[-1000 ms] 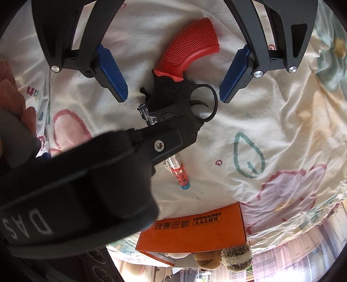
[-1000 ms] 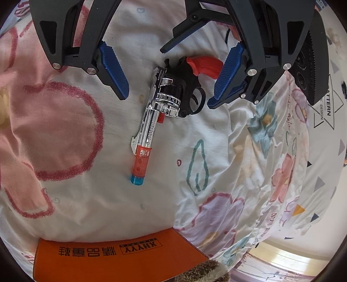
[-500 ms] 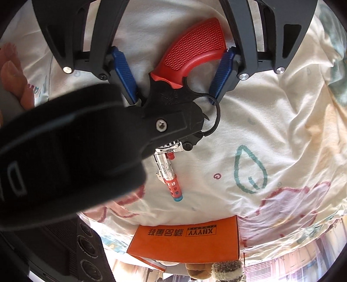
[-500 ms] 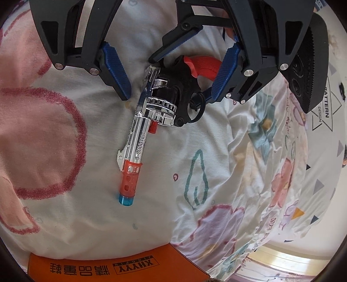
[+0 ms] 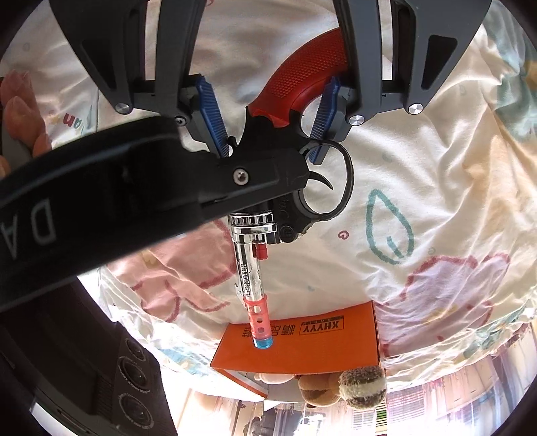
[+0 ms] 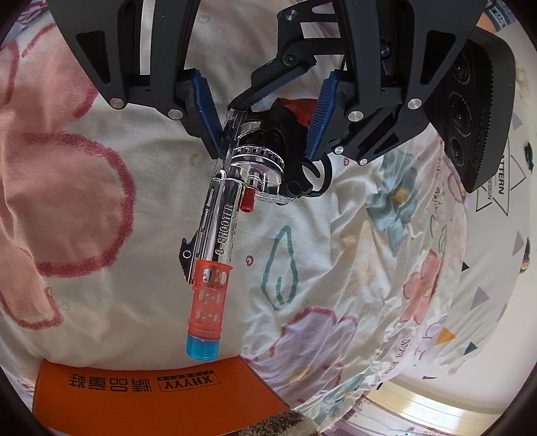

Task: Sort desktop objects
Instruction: 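Lift the revolver with the right tool and carry it into the box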

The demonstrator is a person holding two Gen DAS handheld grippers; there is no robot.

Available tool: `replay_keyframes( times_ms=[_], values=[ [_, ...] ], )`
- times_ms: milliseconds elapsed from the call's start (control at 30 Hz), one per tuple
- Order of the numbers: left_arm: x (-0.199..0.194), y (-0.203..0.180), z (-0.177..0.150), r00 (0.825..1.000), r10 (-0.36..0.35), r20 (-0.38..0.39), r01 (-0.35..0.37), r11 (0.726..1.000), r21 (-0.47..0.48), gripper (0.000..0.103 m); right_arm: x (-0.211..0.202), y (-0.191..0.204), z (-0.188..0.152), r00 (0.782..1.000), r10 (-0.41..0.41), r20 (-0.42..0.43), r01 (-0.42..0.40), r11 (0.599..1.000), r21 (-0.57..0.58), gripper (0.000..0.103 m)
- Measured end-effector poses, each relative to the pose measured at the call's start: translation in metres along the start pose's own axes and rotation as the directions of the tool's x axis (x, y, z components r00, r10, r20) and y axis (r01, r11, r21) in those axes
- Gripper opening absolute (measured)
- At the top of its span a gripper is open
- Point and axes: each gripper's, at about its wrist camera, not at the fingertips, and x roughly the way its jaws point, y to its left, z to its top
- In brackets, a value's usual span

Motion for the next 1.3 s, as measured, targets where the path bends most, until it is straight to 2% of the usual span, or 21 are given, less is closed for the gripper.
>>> replay_keyframes(
  times_ms=[433, 633, 700, 833, 1100, 1300],
  values=[
    [-0.030, -0.023, 0.070, 0.996, -0.015, 0.084, 0.010, 0.998, 0.064, 0.048, -0.076, 0.018, 0.045, 0.993, -0.026, 0.116, 0.030, 0.999, -0.029, 0.050],
    [-0.035, -0.023, 0.113, 0.993, -0.024, 0.113, 0.014, 0.996, 0.086, 0.048, -0.107, 0.023, 0.077, 0.986, -0.042, 0.161, 0.049, 0.998, -0.041, 0.050],
    [-0.037, -0.011, 0.138, 0.993, -0.033, 0.116, 0.023, 0.996, 0.086, 0.048, -0.117, 0.023, 0.089, 0.983, -0.048, 0.175, 0.056, 0.998, -0.042, 0.050],
    [-0.009, 0.031, 0.196, 0.990, -0.046, 0.131, 0.037, 0.996, 0.076, 0.048, -0.131, 0.021, 0.115, 0.977, -0.057, 0.206, 0.067, 0.997, -0.043, 0.050],
    [0.015, 0.049, 0.261, 0.989, -0.048, 0.138, 0.037, 0.996, 0.082, 0.048, -0.145, 0.010, 0.169, 0.967, -0.080, 0.240, 0.099, 0.993, -0.065, 0.050],
    [0.043, 0.055, 0.284, 0.992, -0.045, 0.117, 0.036, 0.997, 0.074, 0.048, -0.142, -0.013, 0.206, 0.963, -0.088, 0.254, 0.106, 0.993, -0.057, 0.050]
  ],
)
